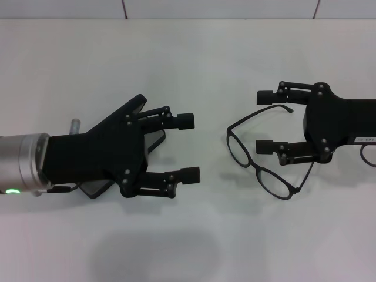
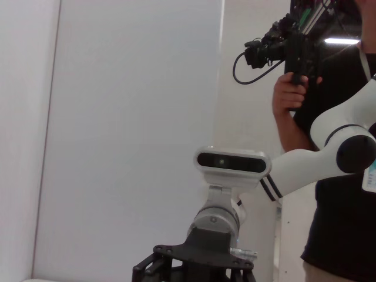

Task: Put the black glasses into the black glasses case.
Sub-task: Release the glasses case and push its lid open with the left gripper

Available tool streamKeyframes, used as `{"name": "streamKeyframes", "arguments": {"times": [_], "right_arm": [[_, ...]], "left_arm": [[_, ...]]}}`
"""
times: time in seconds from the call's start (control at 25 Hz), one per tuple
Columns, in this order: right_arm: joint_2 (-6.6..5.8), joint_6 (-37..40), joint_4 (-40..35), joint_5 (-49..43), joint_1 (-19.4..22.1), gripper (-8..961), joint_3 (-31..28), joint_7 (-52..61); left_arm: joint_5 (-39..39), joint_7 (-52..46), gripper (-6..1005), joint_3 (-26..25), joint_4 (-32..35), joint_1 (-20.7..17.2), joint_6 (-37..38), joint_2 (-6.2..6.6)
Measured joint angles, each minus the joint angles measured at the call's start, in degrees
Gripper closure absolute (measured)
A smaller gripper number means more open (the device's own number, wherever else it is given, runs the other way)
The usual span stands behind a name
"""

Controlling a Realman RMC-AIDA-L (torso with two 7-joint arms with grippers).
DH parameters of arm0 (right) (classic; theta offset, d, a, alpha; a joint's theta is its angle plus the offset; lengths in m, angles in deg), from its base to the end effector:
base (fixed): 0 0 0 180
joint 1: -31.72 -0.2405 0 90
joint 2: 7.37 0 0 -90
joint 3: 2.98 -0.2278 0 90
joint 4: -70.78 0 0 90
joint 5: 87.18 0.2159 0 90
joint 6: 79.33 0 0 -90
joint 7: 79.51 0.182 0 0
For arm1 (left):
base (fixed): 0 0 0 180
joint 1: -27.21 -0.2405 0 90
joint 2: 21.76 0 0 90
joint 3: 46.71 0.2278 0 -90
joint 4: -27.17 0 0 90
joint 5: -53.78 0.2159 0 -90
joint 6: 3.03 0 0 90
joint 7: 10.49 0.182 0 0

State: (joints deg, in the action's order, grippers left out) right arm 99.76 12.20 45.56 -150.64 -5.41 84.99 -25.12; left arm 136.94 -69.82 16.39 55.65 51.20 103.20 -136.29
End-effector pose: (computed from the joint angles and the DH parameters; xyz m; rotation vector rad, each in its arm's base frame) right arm 0.1537 0.3285 -0.0225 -2.8792 -0.1154 1.0102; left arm -0.1925 0.2663 -0.0110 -2.7969 -0.1772 -1.2587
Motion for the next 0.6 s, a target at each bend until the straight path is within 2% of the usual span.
{"name": "streamKeyframes", "arguments": {"times": [0.36, 0.44, 0.52, 0.6], "right_arm": [[0.44, -1.49, 0.0, 0.0, -0.05, 155, 0.01, -0.59], [0.53, -1.6, 0.0, 0.01, 0.12, 155, 0.01, -0.63], [0.62, -1.62, 0.0, 0.01, 0.28, 155, 0.01, -0.64], [0.64, -1.62, 0.0, 0.01, 0.34, 155, 0.01, -0.65]], "left_arm": [[0.05, -0.22, 121, -0.64, 0.07, 0.0, -1.01, -0.15], [-0.03, -0.5, 121, -2.12, 0.1, -0.01, -1.66, -0.64], [-0.07, -3.67, 121, -5.84, 0.78, 0.09, -4.18, -1.0], [1.4, -9.89, 122, -8.29, 3.76, 0.23, -7.5, -0.54]]}}
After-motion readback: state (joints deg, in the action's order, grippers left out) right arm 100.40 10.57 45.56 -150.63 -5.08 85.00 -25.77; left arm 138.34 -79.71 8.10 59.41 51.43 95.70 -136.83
